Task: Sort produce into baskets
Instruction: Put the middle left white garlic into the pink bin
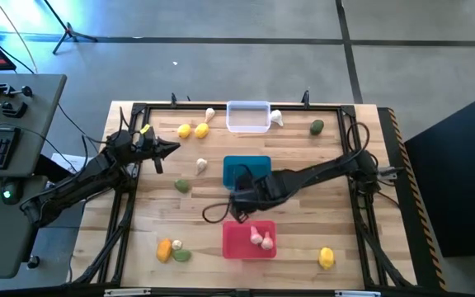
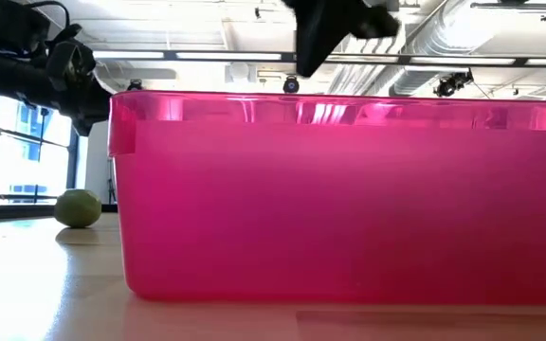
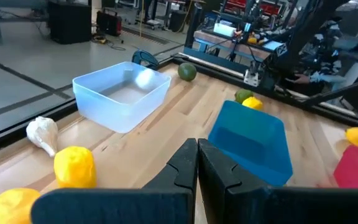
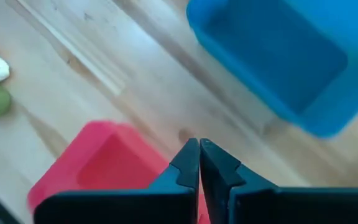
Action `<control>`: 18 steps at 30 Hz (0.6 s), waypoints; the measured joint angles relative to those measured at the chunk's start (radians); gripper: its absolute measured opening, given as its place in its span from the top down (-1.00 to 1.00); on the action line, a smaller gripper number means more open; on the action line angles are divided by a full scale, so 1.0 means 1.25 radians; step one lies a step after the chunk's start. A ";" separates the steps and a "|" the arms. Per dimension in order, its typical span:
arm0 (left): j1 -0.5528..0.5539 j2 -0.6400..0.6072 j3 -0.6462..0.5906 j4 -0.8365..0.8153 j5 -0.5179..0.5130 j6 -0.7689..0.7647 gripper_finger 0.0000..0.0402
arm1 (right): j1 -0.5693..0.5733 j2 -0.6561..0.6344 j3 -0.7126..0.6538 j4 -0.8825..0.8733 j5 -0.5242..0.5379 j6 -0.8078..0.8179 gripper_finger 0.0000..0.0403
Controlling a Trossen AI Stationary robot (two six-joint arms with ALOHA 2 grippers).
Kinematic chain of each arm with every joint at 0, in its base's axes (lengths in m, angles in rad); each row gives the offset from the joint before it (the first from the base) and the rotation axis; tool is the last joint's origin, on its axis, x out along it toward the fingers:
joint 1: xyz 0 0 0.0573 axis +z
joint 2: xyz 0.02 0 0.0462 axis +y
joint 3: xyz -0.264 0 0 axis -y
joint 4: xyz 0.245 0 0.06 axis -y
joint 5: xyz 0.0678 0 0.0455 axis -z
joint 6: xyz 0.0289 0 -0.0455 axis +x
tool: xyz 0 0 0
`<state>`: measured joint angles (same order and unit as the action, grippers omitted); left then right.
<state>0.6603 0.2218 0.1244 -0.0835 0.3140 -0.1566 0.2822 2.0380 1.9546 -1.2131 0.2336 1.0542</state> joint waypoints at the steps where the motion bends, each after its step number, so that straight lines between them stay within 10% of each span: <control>1: 0.000 0.005 0.005 0.000 0.000 -0.009 1.00 | -0.008 0.000 -0.009 0.018 0.005 -0.029 0.99; 6: -0.004 0.031 0.024 0.011 0.009 -0.033 1.00 | -0.055 -0.008 -0.105 0.207 0.035 -0.222 1.00; 12: -0.024 0.085 0.024 0.017 -0.037 -0.044 1.00 | -0.215 -0.099 -0.398 0.729 -0.194 -0.507 1.00; 18: -0.060 0.155 0.024 0.029 -0.121 -0.108 1.00 | -0.366 -0.219 -0.609 0.965 -0.318 -0.668 1.00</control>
<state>0.5856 0.4159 0.1543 -0.0467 0.1624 -0.2921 -0.1752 1.7639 1.1937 -0.0065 -0.1643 0.2195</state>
